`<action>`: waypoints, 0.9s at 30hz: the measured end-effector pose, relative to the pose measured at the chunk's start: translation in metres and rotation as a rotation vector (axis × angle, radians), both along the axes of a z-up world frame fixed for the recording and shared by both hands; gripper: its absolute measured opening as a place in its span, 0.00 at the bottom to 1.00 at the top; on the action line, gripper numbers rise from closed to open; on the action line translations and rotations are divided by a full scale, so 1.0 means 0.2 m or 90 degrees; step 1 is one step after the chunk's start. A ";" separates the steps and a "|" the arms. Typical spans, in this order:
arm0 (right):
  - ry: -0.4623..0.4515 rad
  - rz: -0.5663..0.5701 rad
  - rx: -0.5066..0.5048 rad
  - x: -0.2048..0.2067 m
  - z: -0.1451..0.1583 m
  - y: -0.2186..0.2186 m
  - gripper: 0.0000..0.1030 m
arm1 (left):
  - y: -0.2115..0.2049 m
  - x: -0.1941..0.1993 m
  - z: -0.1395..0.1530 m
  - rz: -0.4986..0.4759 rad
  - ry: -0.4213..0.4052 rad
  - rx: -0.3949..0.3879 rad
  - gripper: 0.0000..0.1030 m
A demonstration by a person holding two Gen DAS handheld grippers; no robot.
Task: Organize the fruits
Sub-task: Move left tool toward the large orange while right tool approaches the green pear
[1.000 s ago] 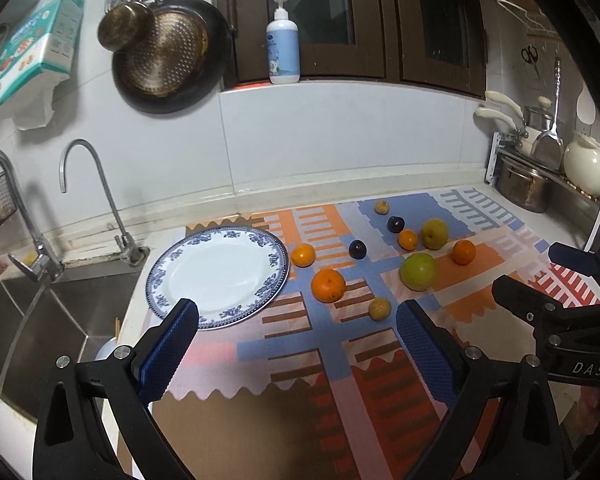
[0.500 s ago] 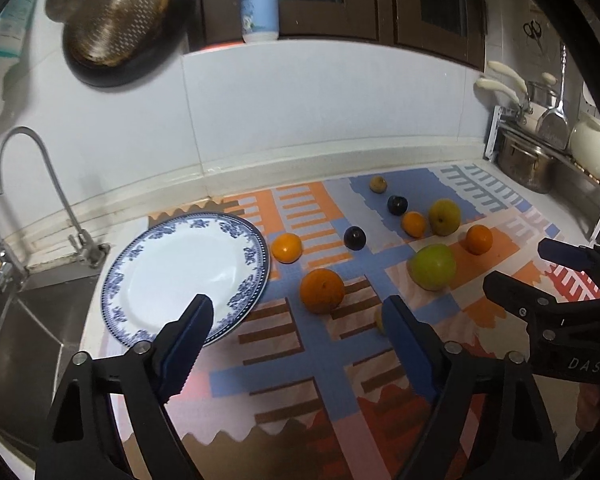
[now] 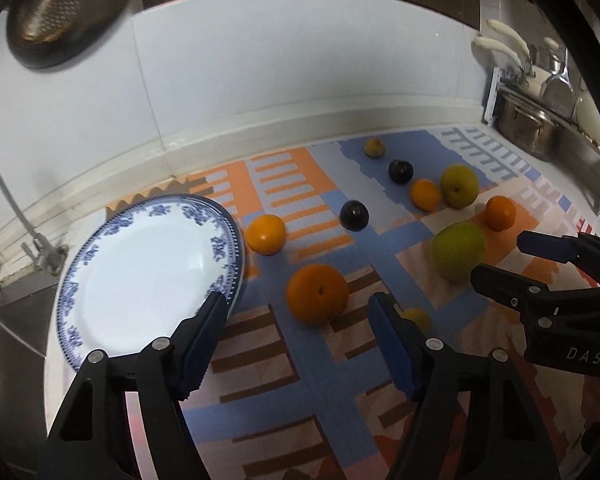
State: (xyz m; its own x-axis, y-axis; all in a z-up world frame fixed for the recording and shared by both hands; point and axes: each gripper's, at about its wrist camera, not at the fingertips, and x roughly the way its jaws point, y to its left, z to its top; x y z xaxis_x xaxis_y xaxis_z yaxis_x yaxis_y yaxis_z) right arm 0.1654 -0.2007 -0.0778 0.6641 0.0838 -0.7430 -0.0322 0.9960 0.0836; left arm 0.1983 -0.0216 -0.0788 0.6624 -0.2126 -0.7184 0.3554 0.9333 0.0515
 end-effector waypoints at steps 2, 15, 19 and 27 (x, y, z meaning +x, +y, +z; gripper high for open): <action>0.008 0.003 0.005 0.02 -0.02 0.00 0.73 | -0.01 0.03 -0.02 -0.007 0.009 0.001 0.67; 0.034 0.015 0.010 0.13 -0.10 0.02 0.61 | -0.03 0.15 -0.12 -0.034 0.064 -0.011 0.58; 0.035 0.019 0.009 0.15 -0.11 0.03 0.58 | -0.04 0.16 -0.13 -0.038 0.071 -0.011 0.52; 0.040 0.027 0.015 0.18 -0.13 0.02 0.50 | -0.05 0.19 -0.15 -0.045 0.086 -0.021 0.43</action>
